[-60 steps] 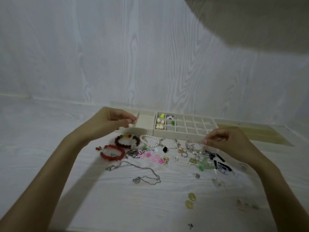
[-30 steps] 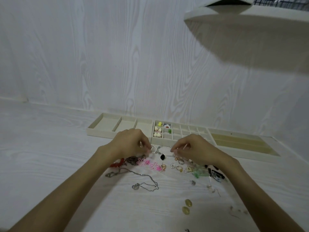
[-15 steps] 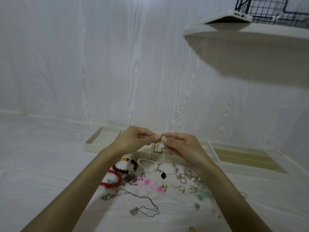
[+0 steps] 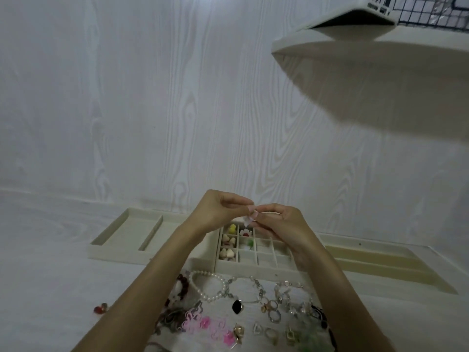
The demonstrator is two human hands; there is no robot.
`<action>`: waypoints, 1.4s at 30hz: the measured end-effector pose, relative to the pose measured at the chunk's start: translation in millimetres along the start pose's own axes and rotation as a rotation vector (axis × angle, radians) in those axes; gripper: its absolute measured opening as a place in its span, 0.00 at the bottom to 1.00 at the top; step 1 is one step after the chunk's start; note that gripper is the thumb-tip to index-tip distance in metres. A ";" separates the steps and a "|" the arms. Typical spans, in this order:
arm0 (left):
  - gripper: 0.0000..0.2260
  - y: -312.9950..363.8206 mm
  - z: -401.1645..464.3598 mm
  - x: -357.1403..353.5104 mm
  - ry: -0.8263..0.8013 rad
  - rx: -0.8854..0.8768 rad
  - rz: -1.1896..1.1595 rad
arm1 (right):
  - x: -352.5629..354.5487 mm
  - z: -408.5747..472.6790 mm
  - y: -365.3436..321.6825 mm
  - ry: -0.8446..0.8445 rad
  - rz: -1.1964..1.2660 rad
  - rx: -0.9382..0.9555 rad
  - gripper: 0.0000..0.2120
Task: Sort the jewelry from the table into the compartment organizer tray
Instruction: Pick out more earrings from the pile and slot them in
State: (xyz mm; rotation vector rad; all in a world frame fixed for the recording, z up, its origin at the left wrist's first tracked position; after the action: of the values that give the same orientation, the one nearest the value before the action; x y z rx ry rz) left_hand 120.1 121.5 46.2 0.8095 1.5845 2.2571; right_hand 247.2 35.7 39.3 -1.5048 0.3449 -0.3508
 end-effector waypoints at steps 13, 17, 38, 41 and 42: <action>0.04 -33.3 29.9 -13.6 -0.116 -0.034 0.427 | 10.8 28.3 33.7 0.058 -0.411 0.029 0.05; 0.03 -42.5 31.1 -14.2 -0.155 0.006 0.596 | 7.6 28.9 41.8 0.047 -0.602 0.040 0.06; 0.05 -61.3 34.4 -23.2 -0.200 -0.037 0.769 | 19.9 29.5 25.3 0.056 -0.893 0.140 0.10; 0.06 -61.1 33.8 -23.5 -0.173 -0.065 0.762 | 26.0 27.3 23.3 0.091 -0.844 0.125 0.11; 0.06 -60.4 32.9 -23.7 -0.160 -0.072 0.766 | 26.6 27.6 23.8 0.096 -0.842 0.124 0.12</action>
State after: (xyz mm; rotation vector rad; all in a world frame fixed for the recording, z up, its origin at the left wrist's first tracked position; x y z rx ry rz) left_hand 152.5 157.1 -8.4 1.7575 1.2316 2.6001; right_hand 283.4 49.9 16.4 -1.4528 -0.2585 -1.0885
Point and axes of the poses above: each hand's wrist, its own z-axis towards the middle knuckle, its own x-axis out of the back of the hand, y = z × x, the point moved 4 cm from there along z, towards the middle knuckle, and after that the axes turned 3 degrees about z, right-handed, at the moved point
